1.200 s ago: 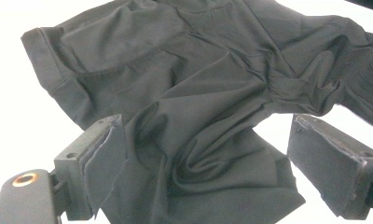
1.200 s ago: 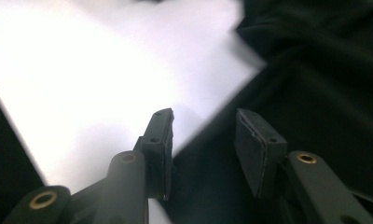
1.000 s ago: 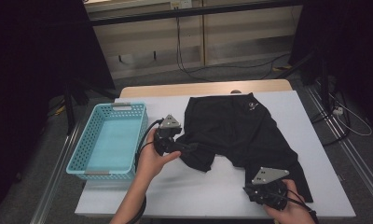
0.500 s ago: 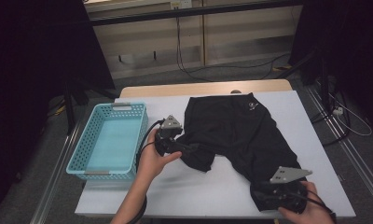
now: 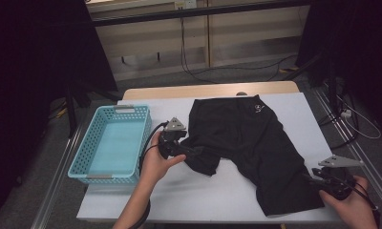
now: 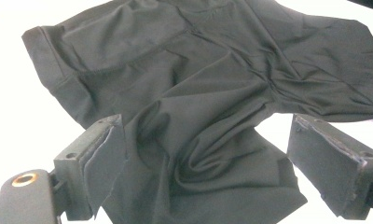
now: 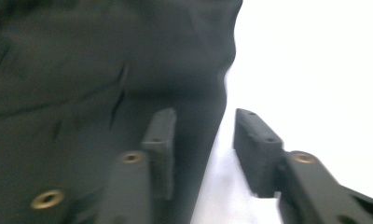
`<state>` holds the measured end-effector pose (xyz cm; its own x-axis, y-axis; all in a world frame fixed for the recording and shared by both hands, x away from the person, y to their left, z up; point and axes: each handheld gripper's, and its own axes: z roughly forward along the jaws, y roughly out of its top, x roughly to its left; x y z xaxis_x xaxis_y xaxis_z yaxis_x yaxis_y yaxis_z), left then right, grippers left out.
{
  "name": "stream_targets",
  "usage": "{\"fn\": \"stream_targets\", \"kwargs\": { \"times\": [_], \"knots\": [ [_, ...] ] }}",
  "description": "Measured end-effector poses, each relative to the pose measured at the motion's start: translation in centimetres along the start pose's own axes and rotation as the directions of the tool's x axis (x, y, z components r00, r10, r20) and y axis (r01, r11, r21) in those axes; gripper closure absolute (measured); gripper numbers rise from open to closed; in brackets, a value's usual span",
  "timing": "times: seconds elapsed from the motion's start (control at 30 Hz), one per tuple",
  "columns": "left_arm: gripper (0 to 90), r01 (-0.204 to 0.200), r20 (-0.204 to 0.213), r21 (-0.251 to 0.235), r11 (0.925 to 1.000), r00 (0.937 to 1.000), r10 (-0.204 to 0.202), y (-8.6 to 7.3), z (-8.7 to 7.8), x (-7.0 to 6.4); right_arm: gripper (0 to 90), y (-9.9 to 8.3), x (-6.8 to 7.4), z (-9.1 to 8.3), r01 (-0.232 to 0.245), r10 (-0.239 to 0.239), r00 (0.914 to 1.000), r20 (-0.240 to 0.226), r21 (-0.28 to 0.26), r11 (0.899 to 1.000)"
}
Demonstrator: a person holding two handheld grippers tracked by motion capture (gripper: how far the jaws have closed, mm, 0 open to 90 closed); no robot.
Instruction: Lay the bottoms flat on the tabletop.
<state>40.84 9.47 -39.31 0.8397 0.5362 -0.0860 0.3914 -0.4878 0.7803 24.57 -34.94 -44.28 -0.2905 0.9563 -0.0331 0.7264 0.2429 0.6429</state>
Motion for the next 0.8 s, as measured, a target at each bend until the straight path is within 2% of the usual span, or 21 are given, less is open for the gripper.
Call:
{"fn": "stream_targets", "kwargs": {
  "times": [0.03, 0.1, 0.17, 0.27, 0.4, 0.53, 0.57, 0.63, 0.67, 0.7, 0.8],
  "knots": [
    [11.9, 0.000, 0.000, 0.001, 1.0000, 1.0000, 0.000, 0.0, 0.0, 0.0, 68.5, -0.2, -0.1, 0.0, -0.014, 0.014, 0.9995, -0.027, -0.001, 1.000],
    [11.9, 0.001, -0.001, -0.001, 1.0000, 1.0000, -0.001, 0.0, 0.0, 0.0, 76.3, -0.5, -0.1, -0.1, -0.025, 0.025, 0.9986, -0.047, -0.007, 1.000],
    [11.9, -0.002, 0.000, -0.005, 1.0000, 1.0000, 0.002, 0.1, 0.0, -0.1, 88.9, -0.6, -0.2, -0.3, -0.031, 0.032, 0.9955, -0.090, 0.007, 0.999],
    [11.9, -0.001, 0.001, -0.009, 1.0000, 1.0000, 0.001, 0.2, -0.1, -0.1, 90.0, -0.9, -0.5, -0.9, -0.034, 0.035, 0.9958, -0.084, 0.018, 0.999],
    [11.9, 0.000, -0.003, -0.010, 1.0000, 1.0000, 0.000, 0.2, -0.3, 0.0, 90.0, -1.9, -1.3, -1.7, -0.065, 0.066, 0.9934, -0.093, 0.021, 0.998],
    [11.9, -0.005, -0.003, -0.009, 0.9999, 1.0000, 0.005, 0.3, -0.2, -0.2, 89.9, -2.4, -1.2, -2.1, -0.066, 0.067, 0.9933, -0.094, 0.016, 0.998],
    [11.9, -0.005, -0.001, -0.010, 0.9999, 1.0000, 0.005, 0.3, -0.2, -0.2, 87.0, -2.4, -1.2, -2.1, -0.065, 0.066, 0.9936, -0.092, 0.015, 0.998],
    [11.9, -0.005, -0.001, -0.011, 0.9999, 1.0000, 0.005, 0.3, -0.2, -0.2, 69.5, -2.2, -1.1, -1.9, -0.057, 0.057, 0.9948, -0.084, 0.012, 0.998],
    [12.0, -0.005, -0.001, -0.010, 0.9999, 1.0000, 0.005, 0.3, -0.2, -0.2, 64.0, -2.0, -1.2, -1.8, -0.059, 0.059, 0.9954, -0.075, 0.003, 0.998],
    [12.0, -0.005, -0.003, -0.009, 0.9999, 1.0000, 0.005, 0.2, -0.1, -0.1, 65.1, -1.7, -1.2, -1.8, -0.059, 0.058, 0.9959, -0.069, -0.006, 0.998],
    [11.9, -0.006, -0.007, -0.005, 1.0000, 1.0000, 0.005, 0.2, -0.2, -0.1, 57.1, -0.2, -1.5, -1.2, -0.055, 0.053, 0.9974, -0.049, -0.041, 0.998]
  ]
}}
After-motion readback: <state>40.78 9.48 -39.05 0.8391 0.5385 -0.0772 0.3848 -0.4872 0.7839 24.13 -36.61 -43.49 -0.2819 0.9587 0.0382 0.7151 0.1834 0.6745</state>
